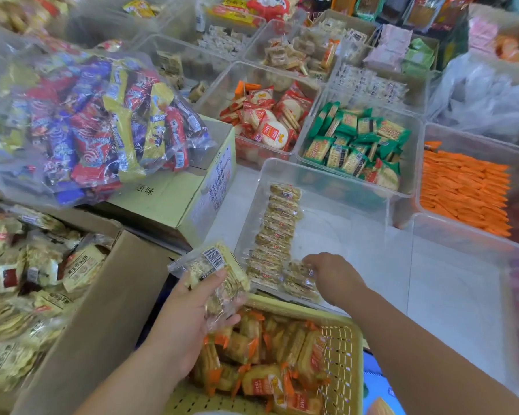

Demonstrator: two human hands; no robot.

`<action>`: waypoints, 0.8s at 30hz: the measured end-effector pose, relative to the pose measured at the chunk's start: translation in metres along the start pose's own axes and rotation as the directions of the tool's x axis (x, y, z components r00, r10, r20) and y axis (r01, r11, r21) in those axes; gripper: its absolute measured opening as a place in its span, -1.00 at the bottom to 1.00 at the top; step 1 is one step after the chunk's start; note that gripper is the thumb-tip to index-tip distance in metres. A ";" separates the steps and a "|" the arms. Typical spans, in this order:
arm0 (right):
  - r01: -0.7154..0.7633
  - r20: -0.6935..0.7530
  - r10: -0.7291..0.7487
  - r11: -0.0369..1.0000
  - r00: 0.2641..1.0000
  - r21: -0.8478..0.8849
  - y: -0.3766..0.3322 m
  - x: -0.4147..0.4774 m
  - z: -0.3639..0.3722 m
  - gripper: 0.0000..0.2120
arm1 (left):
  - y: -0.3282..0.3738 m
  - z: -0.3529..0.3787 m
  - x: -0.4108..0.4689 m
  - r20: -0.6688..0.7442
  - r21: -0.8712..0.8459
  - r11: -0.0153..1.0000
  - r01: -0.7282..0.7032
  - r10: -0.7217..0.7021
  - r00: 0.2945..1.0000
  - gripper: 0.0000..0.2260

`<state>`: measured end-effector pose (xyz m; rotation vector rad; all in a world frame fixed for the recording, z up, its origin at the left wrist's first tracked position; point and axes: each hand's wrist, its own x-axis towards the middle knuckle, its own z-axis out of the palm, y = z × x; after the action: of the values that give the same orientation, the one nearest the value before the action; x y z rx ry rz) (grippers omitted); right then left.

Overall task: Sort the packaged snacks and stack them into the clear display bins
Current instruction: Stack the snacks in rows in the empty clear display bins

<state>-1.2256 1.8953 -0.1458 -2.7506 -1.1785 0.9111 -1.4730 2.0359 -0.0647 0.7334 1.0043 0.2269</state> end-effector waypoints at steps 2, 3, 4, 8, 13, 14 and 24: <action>-0.009 0.049 0.005 0.996 0.999 0.089 -0.004 0.005 0.007 -0.66 | 0.001 -0.001 -0.003 0.009 -0.015 1.000 0.019 -0.018 1.000 -0.25; -0.012 0.065 0.005 0.994 0.998 0.110 -0.004 0.006 0.009 -0.65 | 0.002 -0.001 -0.004 0.006 -0.036 0.999 0.032 -0.032 0.999 -0.23; -0.011 0.087 0.002 0.994 0.996 0.107 -0.003 0.008 0.010 -0.63 | 0.003 -0.001 -0.005 0.002 -0.057 0.997 0.043 -0.043 0.999 -0.20; 0.016 0.179 -0.027 0.998 0.983 0.065 -0.002 0.008 0.011 -0.58 | 0.007 0.000 -0.009 0.005 -0.071 0.996 0.056 -0.056 0.998 -0.22; 0.009 0.247 -0.014 1.000 0.969 0.022 -0.004 -0.002 -0.005 -0.47 | 0.014 0.011 -0.017 0.004 0.052 0.999 0.003 -0.003 1.000 -0.63; 0.011 0.197 -0.015 1.000 0.980 0.018 -0.008 -0.008 -0.011 -0.46 | 0.015 0.013 -0.018 -0.019 0.135 0.990 -0.038 0.041 0.999 -0.66; 0.018 0.002 -0.145 0.136 0.989 0.991 -0.066 -0.122 -0.049 -0.53 | 0.019 0.021 -0.019 0.740 0.632 -0.319 -0.707 0.519 0.427 -0.45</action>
<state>-1.3102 1.8716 -0.0282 -1.4555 -0.3289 1.1881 -1.4633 2.0314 -0.0324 2.6106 0.2576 0.4762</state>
